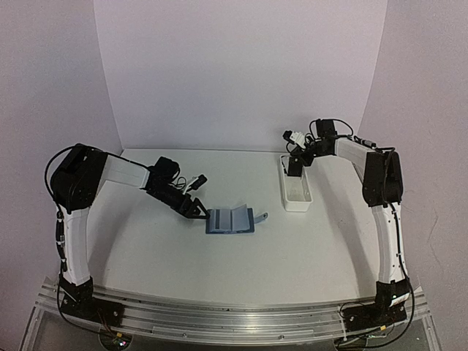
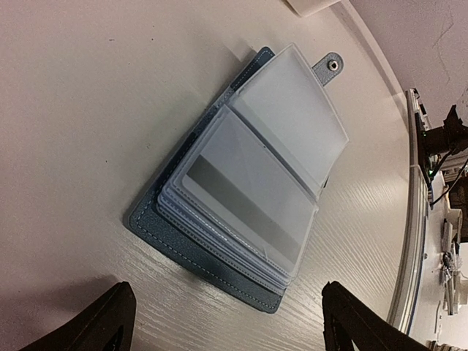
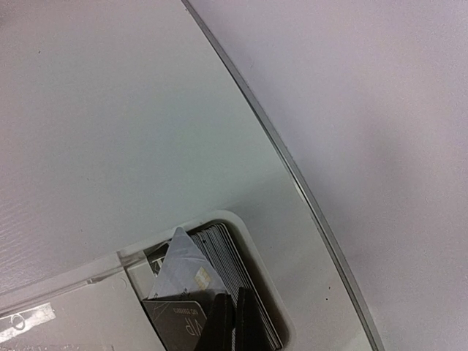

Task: Put the credit cards into the card holder
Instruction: Pick up the credit card from the storage box.

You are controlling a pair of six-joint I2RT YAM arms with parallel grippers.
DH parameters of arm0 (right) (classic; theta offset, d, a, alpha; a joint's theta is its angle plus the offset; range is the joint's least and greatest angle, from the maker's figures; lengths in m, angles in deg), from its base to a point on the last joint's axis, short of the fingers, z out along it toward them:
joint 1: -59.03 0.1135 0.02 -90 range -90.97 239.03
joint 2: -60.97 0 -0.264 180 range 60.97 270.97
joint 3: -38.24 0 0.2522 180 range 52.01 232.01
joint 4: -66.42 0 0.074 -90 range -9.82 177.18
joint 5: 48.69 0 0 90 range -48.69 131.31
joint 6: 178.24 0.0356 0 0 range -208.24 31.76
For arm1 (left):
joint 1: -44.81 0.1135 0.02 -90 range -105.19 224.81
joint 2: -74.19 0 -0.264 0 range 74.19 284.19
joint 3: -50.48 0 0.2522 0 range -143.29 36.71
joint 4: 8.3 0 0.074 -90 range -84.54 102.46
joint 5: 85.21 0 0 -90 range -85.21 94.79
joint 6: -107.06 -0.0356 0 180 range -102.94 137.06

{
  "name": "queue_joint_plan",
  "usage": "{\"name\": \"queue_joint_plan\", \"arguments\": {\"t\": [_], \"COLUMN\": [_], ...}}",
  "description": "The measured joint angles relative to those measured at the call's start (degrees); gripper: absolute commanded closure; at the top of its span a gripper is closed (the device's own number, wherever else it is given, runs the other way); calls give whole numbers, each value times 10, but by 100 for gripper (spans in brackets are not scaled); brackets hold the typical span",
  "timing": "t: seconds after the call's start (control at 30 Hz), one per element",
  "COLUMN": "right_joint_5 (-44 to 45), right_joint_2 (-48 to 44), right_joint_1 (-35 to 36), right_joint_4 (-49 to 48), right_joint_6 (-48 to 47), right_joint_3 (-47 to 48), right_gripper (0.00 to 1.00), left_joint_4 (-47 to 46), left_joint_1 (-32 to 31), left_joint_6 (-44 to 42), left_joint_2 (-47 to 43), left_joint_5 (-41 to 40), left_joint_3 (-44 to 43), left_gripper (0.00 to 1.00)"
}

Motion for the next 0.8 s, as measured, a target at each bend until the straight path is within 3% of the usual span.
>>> {"name": "queue_joint_plan", "arguments": {"t": [0.8], "right_joint_5": [-6], "right_joint_2": [-18], "right_joint_1": [-5], "right_joint_4": [18], "right_joint_6": [-8], "right_joint_3": [38], "right_gripper": [100], "left_joint_4": [9], "left_joint_1": [0], "left_joint_6": [0], "left_joint_2": [0], "left_joint_5": [0], "left_joint_3": [-3], "left_gripper": [12]}}
